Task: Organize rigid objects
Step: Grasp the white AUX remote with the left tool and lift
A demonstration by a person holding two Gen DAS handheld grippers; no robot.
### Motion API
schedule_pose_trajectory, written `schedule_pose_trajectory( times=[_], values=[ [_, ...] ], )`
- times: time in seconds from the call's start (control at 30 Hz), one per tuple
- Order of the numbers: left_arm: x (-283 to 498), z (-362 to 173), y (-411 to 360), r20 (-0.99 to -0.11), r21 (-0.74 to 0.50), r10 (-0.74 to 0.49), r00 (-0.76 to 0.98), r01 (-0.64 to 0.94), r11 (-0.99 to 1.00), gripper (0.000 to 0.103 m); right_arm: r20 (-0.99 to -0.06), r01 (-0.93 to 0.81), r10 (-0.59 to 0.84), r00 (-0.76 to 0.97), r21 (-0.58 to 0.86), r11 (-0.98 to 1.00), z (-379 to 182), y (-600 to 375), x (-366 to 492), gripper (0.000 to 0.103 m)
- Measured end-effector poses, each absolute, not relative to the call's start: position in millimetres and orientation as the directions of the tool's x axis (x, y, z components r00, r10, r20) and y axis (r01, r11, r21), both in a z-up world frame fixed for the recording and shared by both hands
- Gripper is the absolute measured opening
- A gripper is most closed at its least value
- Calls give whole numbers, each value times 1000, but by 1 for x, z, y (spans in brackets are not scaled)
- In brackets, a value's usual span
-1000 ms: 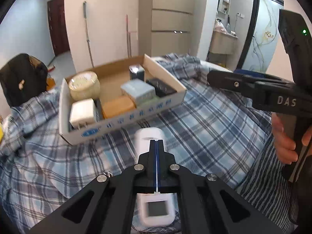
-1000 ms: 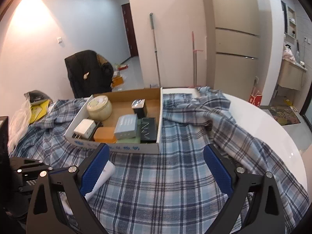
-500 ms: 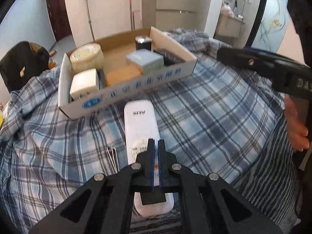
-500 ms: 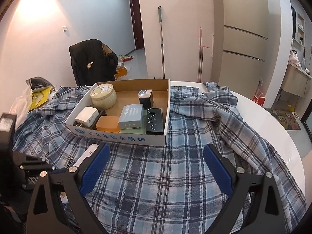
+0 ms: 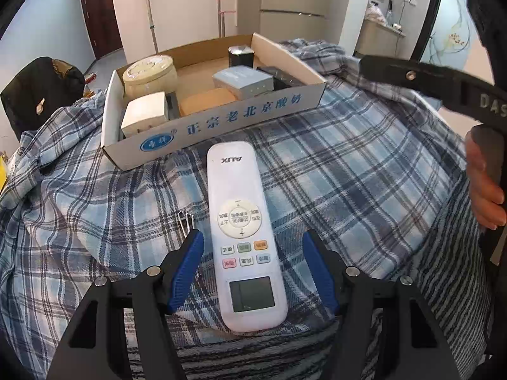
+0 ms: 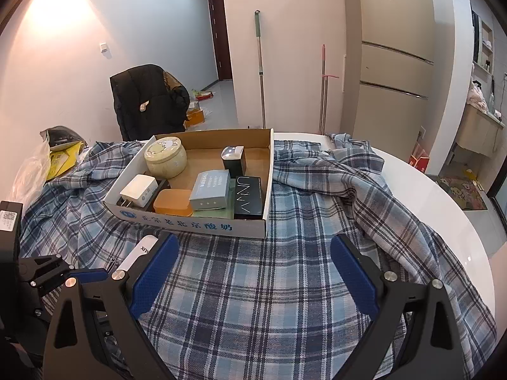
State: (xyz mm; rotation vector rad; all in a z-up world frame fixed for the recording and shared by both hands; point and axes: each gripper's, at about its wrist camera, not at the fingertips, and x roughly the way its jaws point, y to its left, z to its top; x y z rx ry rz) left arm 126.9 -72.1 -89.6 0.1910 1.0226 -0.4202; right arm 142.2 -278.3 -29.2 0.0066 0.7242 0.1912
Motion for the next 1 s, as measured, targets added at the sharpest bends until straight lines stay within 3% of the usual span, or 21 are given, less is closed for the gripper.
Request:
schedule_pose_trajectory(
  times=[0.2, 0.27, 0.5, 0.57, 0.6, 0.67, 0.7, 0.73, 1.0],
  values=[
    [133, -91, -73, -858, -27, -229, 460, 404, 914, 66, -657, -171, 174, 733, 69, 983, -29, -278, 142, 96],
    [134, -91, -75, -859, -11, -214, 466, 401, 916, 44, -657, -171, 173, 734, 68, 983, -29, -278, 142, 96],
    [132, -94, -78, -863, 0, -209, 459, 414, 910, 44, -657, -171, 173, 734, 68, 983, -29, -278, 142, 96],
    [134, -99, -80, -883, 3, -198, 425, 427, 904, 50, -657, -170, 172, 734, 67, 983, -29, -278, 142, 96],
    [134, -98, -80, -877, 5, -202, 436, 429, 903, 59, -657, -170, 172, 734, 68, 983, -29, -278, 142, 96],
    [135, -99, -79, -881, -4, -201, 428, 419, 908, 63, -657, -169, 172, 734, 69, 983, -29, -278, 142, 96],
    [136, -100, -78, -882, -11, -205, 425, 415, 910, 60, -657, -168, 171, 734, 68, 983, -29, -278, 142, 96],
    [136, -99, -77, -878, -9, -203, 433, 409, 912, 43, -657, -167, 171, 734, 69, 983, -28, -278, 142, 96],
    [125, -86, -68, -849, -27, -235, 473, 405, 914, 42, -657, -169, 170, 734, 65, 983, -28, -279, 142, 96]
  ],
)
